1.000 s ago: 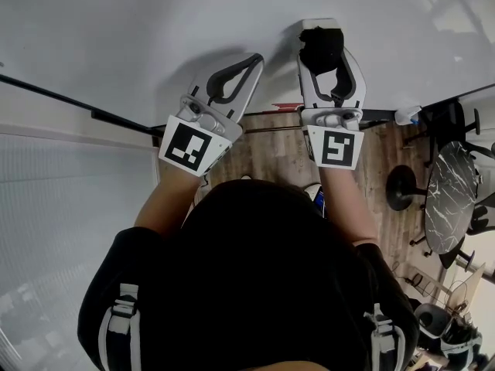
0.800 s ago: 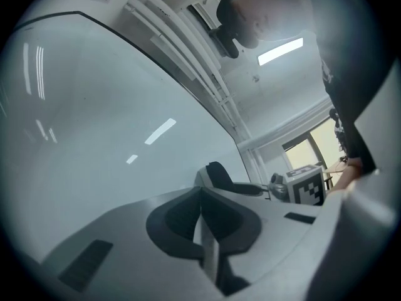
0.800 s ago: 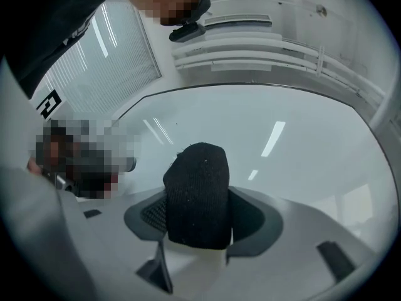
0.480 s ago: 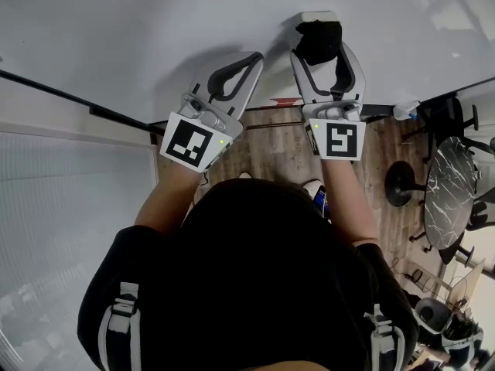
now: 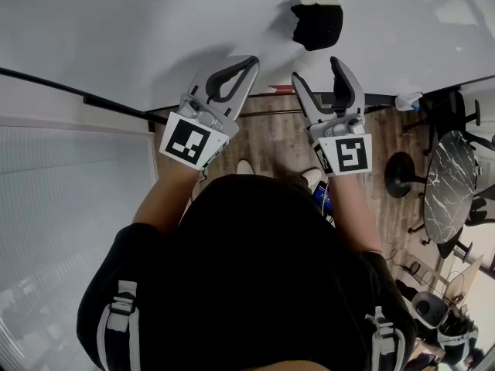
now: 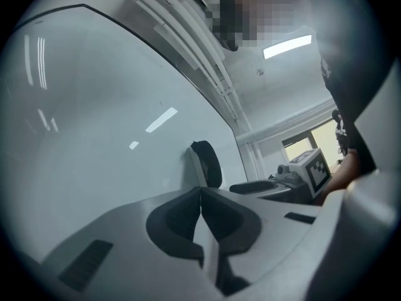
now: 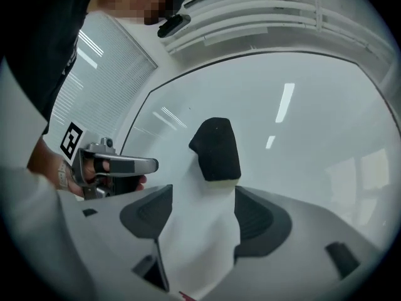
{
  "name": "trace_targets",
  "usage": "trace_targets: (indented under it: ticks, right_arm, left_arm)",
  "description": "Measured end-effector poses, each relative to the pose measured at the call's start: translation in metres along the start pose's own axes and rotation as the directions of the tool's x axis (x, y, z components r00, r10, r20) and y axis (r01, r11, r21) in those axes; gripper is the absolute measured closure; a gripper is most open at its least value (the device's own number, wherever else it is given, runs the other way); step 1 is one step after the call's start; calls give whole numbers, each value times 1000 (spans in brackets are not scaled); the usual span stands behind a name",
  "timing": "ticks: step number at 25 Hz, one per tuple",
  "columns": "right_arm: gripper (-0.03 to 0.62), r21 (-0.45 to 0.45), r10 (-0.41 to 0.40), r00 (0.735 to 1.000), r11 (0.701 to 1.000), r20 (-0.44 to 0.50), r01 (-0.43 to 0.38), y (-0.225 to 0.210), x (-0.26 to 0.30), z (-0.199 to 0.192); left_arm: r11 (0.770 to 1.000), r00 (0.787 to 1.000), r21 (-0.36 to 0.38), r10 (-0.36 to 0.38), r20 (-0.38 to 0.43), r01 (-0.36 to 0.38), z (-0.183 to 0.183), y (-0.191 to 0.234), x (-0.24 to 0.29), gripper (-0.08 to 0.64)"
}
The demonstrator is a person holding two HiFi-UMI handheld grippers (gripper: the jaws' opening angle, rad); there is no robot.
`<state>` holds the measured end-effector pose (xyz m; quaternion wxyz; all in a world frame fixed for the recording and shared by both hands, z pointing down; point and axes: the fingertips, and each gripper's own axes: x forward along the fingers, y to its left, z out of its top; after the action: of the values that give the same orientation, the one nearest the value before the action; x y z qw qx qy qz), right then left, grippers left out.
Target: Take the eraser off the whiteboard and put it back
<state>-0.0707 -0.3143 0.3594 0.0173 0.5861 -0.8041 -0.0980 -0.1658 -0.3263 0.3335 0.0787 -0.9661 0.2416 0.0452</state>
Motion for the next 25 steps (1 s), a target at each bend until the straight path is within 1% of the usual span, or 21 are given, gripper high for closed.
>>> trace_targets:
  ticks: [2, 6, 8, 10, 11, 14, 18, 21, 25]
  right_arm:
    - [305, 39, 36, 999, 999, -24, -35, 7, -8, -6]
    - [370, 104, 102, 994, 990, -49, -97, 21, -22, -14]
    - [402, 125, 116, 992, 986, -55, -108, 25, -28, -18]
    - [464, 143, 121, 991, 983, -56, -112, 28, -33, -20]
    - [483, 149, 123, 991, 982, -59, -113, 29, -36, -22]
    - [539, 150, 128, 989, 982, -77, -116, 33, -41, -29]
    - [573, 162, 127, 988, 980, -86, -112, 39, -46, -31]
    - [589, 189, 134, 989, 975, -67, -119, 44, -53, -37]
    - [589, 211, 122, 985, 973, -120, -95, 47, -59, -53]
  left_arm:
    - [1000, 1000, -8, -4, -21, 4, -8, -5, -4, 555]
    - [999, 998, -37, -25, -55, 23, -23, -16, -11, 555]
    - [998, 997, -47, -34, -68, 31, -30, -21, -13, 555]
    - [998, 996, -55, -45, -80, 41, -36, -25, -16, 555]
    - [997, 995, -60, -51, -84, 47, -39, -28, -16, 555]
    - [994, 992, -86, -82, -92, 74, -48, -38, -18, 555]
    - [987, 988, -112, -123, -97, 112, -59, -53, -21, 555]
    - [984, 984, -123, -143, -109, 129, -69, -59, -25, 555]
    - [982, 978, -121, -159, -132, 143, -82, -62, -30, 555]
